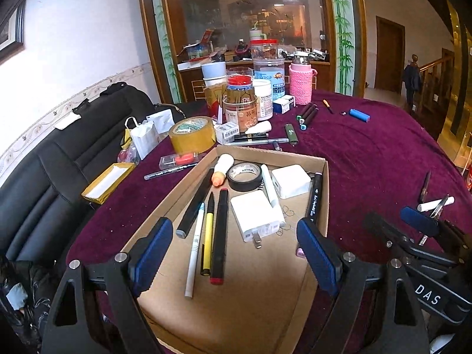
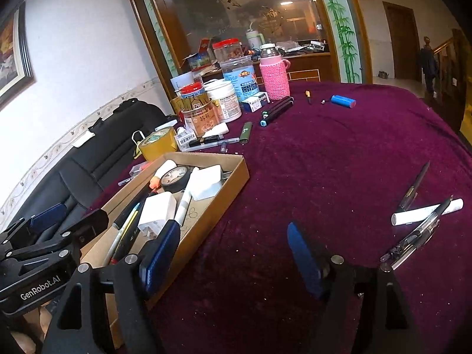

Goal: Organize rigid objects

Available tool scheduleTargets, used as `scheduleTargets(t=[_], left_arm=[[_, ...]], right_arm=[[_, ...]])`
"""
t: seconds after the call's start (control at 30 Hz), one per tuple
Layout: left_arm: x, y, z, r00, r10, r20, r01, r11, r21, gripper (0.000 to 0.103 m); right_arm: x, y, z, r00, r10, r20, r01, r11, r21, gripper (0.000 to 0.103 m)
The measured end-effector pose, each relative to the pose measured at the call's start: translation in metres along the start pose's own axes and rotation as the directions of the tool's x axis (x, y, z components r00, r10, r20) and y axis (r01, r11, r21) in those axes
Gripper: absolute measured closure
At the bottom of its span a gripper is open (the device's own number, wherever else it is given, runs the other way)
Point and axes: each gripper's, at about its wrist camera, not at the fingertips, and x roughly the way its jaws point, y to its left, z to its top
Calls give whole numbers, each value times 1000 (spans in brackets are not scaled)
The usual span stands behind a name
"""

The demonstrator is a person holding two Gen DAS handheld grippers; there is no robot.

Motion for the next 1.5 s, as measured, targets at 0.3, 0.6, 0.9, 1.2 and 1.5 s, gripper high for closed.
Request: scheduleTargets(t=[0.3, 0.6, 0.9, 1.2, 1.5], left_arm=[[-3, -7, -1, 996, -88, -12, 88, 996, 5, 18], [-4, -18, -5, 984, -178, -10, 178, 984, -5, 18], [-9, -15, -10, 981, -191, -20, 191, 982, 0, 18], [-3, -12, -11, 975, -217, -41, 216, 976, -17, 18], [-7, -39, -7, 954, -294, -58, 296, 954, 34, 18]], right_arm=[[-27, -58, 21, 999, -1, 35, -3, 993, 118, 24], [-34, -200, 66, 953, -272, -137, 299, 921, 251, 24], [61, -221, 80, 863, -345, -370, 429, 886, 176, 76], [68, -177, 58, 918, -85, -388, 212, 930, 300, 91], [49, -129, 29, 926, 132, -354, -4, 941, 339, 88]])
